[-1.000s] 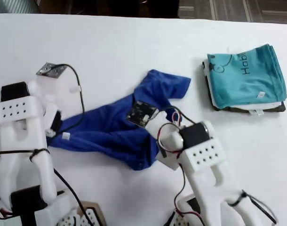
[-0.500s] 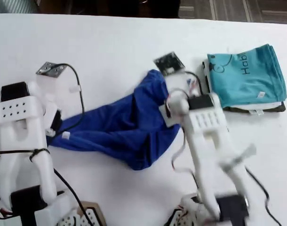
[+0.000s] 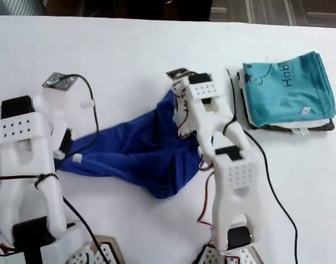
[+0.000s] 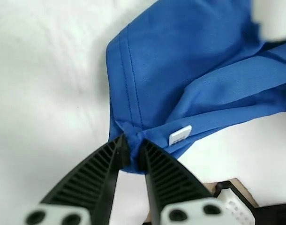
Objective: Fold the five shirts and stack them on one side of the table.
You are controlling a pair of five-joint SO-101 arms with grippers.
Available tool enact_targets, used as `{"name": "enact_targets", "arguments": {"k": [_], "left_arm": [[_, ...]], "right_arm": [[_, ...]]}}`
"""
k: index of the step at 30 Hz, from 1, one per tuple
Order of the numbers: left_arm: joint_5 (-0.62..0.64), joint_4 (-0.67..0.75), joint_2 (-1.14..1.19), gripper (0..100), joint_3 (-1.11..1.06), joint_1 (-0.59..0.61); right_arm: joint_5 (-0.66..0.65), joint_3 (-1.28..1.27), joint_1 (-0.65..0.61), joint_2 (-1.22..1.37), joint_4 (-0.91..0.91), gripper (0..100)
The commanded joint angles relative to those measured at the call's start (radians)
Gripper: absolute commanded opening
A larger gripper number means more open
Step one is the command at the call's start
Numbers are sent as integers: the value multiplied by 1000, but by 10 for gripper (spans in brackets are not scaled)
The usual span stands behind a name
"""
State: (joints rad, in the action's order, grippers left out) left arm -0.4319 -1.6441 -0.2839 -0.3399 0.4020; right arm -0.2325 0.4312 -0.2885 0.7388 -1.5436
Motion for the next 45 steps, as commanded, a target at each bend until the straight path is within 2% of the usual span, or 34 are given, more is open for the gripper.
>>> {"name": "enact_targets", "arguments": {"k": [1, 2, 4, 13, 16, 19, 22, 26, 32, 35, 40, 45], "left_arm": [[5, 8, -37, 27, 4, -9], [5, 8, -37, 27, 4, -9], [5, 8, -37, 27, 4, -9], [8, 52, -44, 27, 22, -5], [12, 58, -44, 27, 74, -6], [12, 52, -44, 27, 171, -8], [12, 49, -40, 27, 242, -11], [6, 91, -35, 27, 208, -11], [6, 292, -38, 27, -59, -11], [12, 374, -43, 27, -148, -9], [71, 411, -43, 27, -174, -11], [89, 411, -43, 27, -168, -11]], "right_arm": [[11, 201, -1, 84, -68, 87], [14, 245, 1, 97, -79, 9], [15, 324, 7, 108, -101, 41], [2, 756, 22, 117, -73, 20], [-75, 812, 22, 117, -27, 20], [-132, 809, 22, 120, 36, 21], [-135, 789, 22, 160, 62, 23], [-135, 787, 22, 260, 59, 37], [-135, 795, 39, 278, 1, 226], [-140, 795, 45, 193, -85, 211], [-133, 783, 35, 61, -226, 166], [-133, 647, -13, -68, -226, 156]]}}
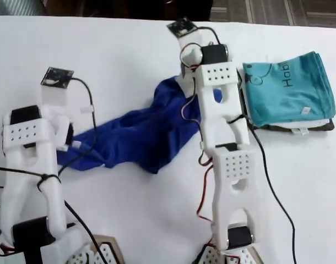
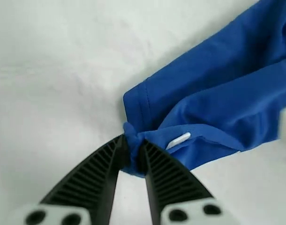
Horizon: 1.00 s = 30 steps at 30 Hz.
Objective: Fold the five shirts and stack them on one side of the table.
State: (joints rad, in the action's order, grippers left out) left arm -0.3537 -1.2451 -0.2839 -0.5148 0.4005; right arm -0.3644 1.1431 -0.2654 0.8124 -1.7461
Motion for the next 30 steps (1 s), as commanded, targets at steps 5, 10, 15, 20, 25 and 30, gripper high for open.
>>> {"name": "enact_targets", "arguments": {"k": [5, 10, 15, 20, 25, 30], "left_arm": [[6, 12, -43, 27, 7, -9], [11, 17, -40, 27, 7, -9], [15, 40, -40, 27, -1, -9], [54, 38, -40, 27, -1, -9], [51, 38, -40, 27, -1, -9], [51, 37, -41, 27, -1, -9]], "right_arm": [[-2, -427, -127, -338, -21, 157], [23, -746, -147, -484, 127, 158], [20, -1034, -139, -539, 317, 156], [11, -1211, -70, -581, 374, 156], [-63, -1323, 10, -680, 364, 156], [-110, -1402, 44, -866, 340, 156]]}}
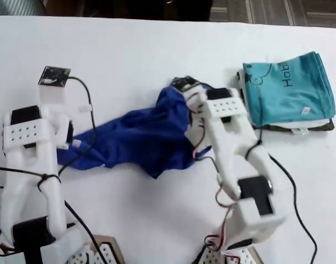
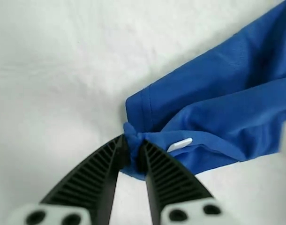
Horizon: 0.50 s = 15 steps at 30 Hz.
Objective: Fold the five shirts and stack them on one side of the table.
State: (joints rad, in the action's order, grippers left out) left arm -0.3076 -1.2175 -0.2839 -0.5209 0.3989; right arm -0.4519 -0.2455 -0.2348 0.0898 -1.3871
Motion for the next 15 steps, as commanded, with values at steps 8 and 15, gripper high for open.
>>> {"name": "enact_targets", "arguments": {"k": [8, 15], "left_arm": [[3, 8, -41, 27, 5, -8], [3, 8, -38, 27, 4, -8]], "right_arm": [[-28, -89, -114, -278, 88, 158], [-26, -153, -174, -142, 231, 158]]}}
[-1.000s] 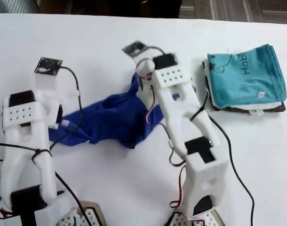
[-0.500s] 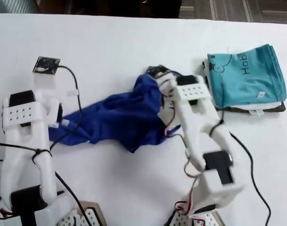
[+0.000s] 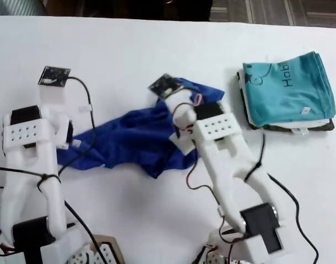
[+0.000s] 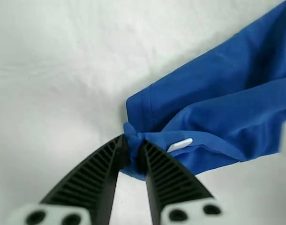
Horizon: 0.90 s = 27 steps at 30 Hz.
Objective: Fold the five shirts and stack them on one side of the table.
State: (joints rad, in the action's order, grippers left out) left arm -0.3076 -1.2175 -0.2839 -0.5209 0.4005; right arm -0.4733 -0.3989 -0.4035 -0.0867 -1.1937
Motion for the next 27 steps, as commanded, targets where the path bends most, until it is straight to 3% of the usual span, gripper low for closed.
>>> {"name": "enact_targets", "arguments": {"k": [1, 10, 14, 27], "left_arm": [[3, 8, -38, 27, 4, -9], [3, 8, -38, 27, 4, -9], [3, 11, -38, 27, 4, -9], [3, 11, -37, 27, 4, -9]], "right_arm": [[-5, 0, -1, 56, 47, 158], [-2, 0, -2, 156, 76, 151], [0, 3, 5, 143, 77, 8], [54, -2, 27, -206, -45, 22]]}}
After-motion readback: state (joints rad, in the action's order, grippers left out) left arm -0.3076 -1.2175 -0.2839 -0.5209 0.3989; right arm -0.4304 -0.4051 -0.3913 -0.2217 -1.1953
